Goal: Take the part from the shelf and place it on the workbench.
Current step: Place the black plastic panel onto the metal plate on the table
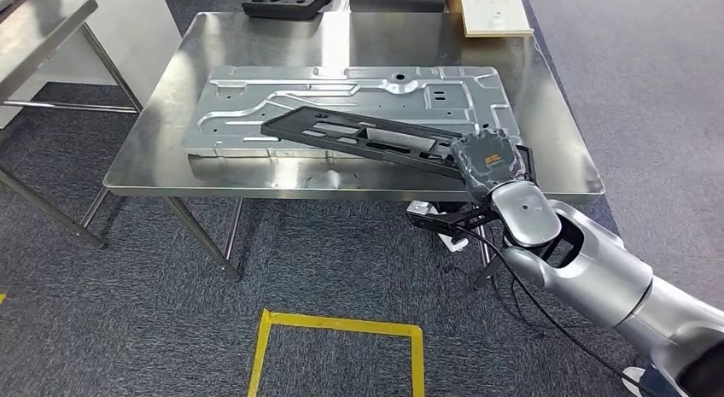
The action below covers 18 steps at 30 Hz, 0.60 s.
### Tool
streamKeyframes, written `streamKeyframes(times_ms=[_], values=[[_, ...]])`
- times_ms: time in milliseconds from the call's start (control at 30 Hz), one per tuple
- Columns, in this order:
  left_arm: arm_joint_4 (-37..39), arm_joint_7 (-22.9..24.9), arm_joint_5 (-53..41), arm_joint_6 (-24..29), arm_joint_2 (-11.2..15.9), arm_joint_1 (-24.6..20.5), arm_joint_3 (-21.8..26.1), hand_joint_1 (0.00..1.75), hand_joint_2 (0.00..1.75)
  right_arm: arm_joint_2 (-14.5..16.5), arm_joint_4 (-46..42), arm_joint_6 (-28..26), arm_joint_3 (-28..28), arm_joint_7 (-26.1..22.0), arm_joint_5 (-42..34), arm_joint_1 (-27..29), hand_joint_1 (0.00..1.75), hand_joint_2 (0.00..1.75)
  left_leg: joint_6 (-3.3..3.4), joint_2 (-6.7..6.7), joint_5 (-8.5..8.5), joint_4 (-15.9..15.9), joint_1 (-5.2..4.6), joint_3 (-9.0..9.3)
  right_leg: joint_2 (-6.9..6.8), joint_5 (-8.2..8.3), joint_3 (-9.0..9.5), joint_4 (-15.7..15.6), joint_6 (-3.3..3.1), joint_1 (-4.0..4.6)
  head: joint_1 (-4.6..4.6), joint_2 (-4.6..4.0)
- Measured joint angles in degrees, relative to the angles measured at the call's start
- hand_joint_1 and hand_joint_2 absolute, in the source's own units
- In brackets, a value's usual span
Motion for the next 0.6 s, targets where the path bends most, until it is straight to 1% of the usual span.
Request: streamKeyframes(times_ms=[33, 67, 100, 133, 167, 200, 233, 267, 300, 333, 367, 400, 433, 500, 533, 567, 600], values=[[0.0, 0.0, 0.0, 0.0, 0.0, 0.0, 0.0, 0.0, 1.75, 0.0, 0.0, 0.0, 0.0, 0.0, 0.0, 0.1, 1.75, 1.75, -0.33, 0.05, -0.81, 1.3, 0.09, -0.57, -0.03, 0.01, 0.21, -0.2, -0.33, -0.1, -0.1, 0.0], [0.0, 0.0, 0.0, 0.0, 0.0, 0.0, 0.0, 0.0, 1.75, -0.1, 0.1, 0.0, 0.0, 0.0, 0.0, 0.1, 1.75, 1.75, -0.63, 0.1, -2.09, 3.7, 0.2, -1.73, -0.09, -0.03, 0.43, -0.3, -0.6, -0.19, -0.2, 0.0], [0.0, 0.0, 0.0, 0.0, 0.0, 0.0, 0.0, 0.0, 1.75, -0.1, 0.1, 0.0, 0.0, 0.0, 0.0, 0.2, 1.75, 1.75, -0.87, 0.13, -3.55, 6.8, 0.3, -3.25, -0.14, -0.14, 0.56, -0.4, -0.79, -0.16, -0.31, 0.0], [0.0, 0.1, 0.0, 0.0, 0.0, 0.0, 0.0, 0.0, 1.75, -0.1, 0.2, 0.0, 0.0, 0.0, 0.0, 0.3, 1.75, 1.75, -1.08, 0.14, -4.93, 10.6, 0.37, -5.28, -0.16, -0.26, 0.64, -0.4, -0.93, -0.14, -0.37, 0.0], [0.0, 0.1, 0.0, 0.0, 0.0, 0.0, 0.0, 0.0, 1.75, -0.1, 0.3, 0.0, 0.0, 0.0, 0.0, 0.4, 1.75, 1.75, -1.23, 0.15, -5.64, 13.5, 0.43, -7.02, -0.15, -0.37, 0.73, -0.3, -1.01, -0.11, -0.36, 0.0], [0.0, 0.1, 0.0, 0.0, 0.0, 0.1, 0.0, 0.0, 1.75, -0.1, 0.3, 0.0, 0.0, 0.0, 0.0, 0.5, 1.75, 1.75, -1.31, 0.15, -5.26, 14.6, 0.45, -8.0, -0.11, -0.51, 0.86, -0.3, -1.01, -0.11, -0.37, 0.0], [0.0, 0.1, 0.0, 0.0, 0.0, 0.1, 0.0, 0.0, 1.75, -0.1, 0.4, 0.0, 0.0, 0.0, 0.0, 0.6, 1.75, 1.75, -1.32, 0.15, -3.85, 13.8, 0.47, -8.06, -0.05, -0.69, 1.06, -0.3, -0.96, -0.12, -0.37, 0.0], [0.0, 0.2, 0.0, 0.0, 0.0, 0.2, 0.0, 0.0, 1.75, -0.1, 0.4, 0.0, 0.0, 0.0, 0.0, 0.7, 1.75, 1.75, -1.23, 0.16, -1.63, 10.8, 0.48, -6.95, -0.01, -0.88, 1.34, -0.3, -0.84, -0.13, -0.37, 0.0], [0.0, 0.2, -0.1, 0.0, 0.0, 0.2, 0.0, 0.0, 1.75, -0.1, 0.5, 0.0, 0.0, 0.0, 0.0, 0.7, 1.75, 1.75, -1.07, 0.17, 0.55, 6.7, 0.49, -5.32, 0.01, -1.12, 1.65, -0.3, -0.67, -0.15, -0.35, 0.0], [0.0, 0.2, -0.1, 0.0, 0.0, 0.1, 0.0, 0.0, 1.75, -0.1, 0.5, 0.0, 0.0, 0.0, 0.0, 0.8, 1.75, 1.75, -0.89, 0.18, 1.98, 3.2, 0.38, -3.69, 0.01, -1.33, 1.85, -0.3, -0.43, -0.08, -0.35, 0.0], [0.0, 0.3, -0.2, 0.1, 0.0, 0.1, 0.0, 0.0, 1.75, -0.2, 0.6, 0.0, 0.0, 0.0, 0.0, 0.8, 1.75, 1.75, -0.69, 0.17, 2.7, 0.8, 0.26, -2.58, 0.0, -1.49, 1.96, -0.3, -0.18, -0.02, -0.36, 0.0], [0.0, 0.3, -0.2, 0.1, 0.1, 0.1, 0.0, 0.0, 1.75, -0.2, 0.6, 0.0, 0.0, 0.0, 0.1, 0.8, 1.75, 1.75, -0.47, 0.14, 2.73, -0.4, 0.14, -2.0, -0.01, -1.57, 2.02, -0.4, 0.12, 0.0, -0.34, 0.0], [0.0, 0.4, -0.3, 0.1, 0.1, 0.1, 0.0, 0.0, 1.75, -0.3, 0.7, 0.0, 0.0, 0.0, 0.1, 0.8, 1.75, 1.75, -0.22, 0.1, 2.55, -0.5, -0.02, -1.83, -0.02, -1.61, 2.06, -0.5, 0.45, 0.03, -0.33, 0.0], [0.0, 0.4, -0.4, 0.1, 0.1, 0.1, 0.0, 0.0, 1.75, -0.3, 0.7, 0.0, 0.0, 0.0, 0.2, 0.9, 1.75, 1.75, 0.47, 0.07, 2.55, -1.1, 0.04, -1.32, -0.05, -1.84, 2.4, -0.7, 1.17, -0.1, -0.27, 0.0], [0.0, 0.4, -0.4, 0.1, 0.1, 0.1, 0.0, 0.0, 1.75, -0.3, 0.7, 0.0, 0.0, 0.0, 0.2, 0.9, 1.75, 1.75, 0.84, 0.07, 2.53, -1.5, 0.09, -0.84, -0.07, -2.35, 2.2, 0.0, 1.45, -0.13, -0.22, 0.0], [0.0, 0.4, -0.4, 0.1, 0.1, 0.1, 0.0, 0.0, 1.75, -0.3, 0.7, 0.0, 0.0, 0.0, 0.3, 0.9, 1.75, 1.75, 1.19, 0.08, 2.51, -1.8, 0.19, -0.35, -0.07, -3.26, 1.38, 1.9, 1.66, -0.13, -0.14, 0.0], [0.0, 0.4, -0.4, 0.2, 0.1, 0.0, 0.0, 0.0, 1.75, -0.4, 0.7, -0.1, 0.0, 0.0, 0.3, 1.0, 1.75, 1.75, 1.47, 0.09, 2.4, -2.0, 0.23, 0.02, -0.07, -4.5, -0.25, 5.0, 1.76, -0.15, -0.05, 0.0]])
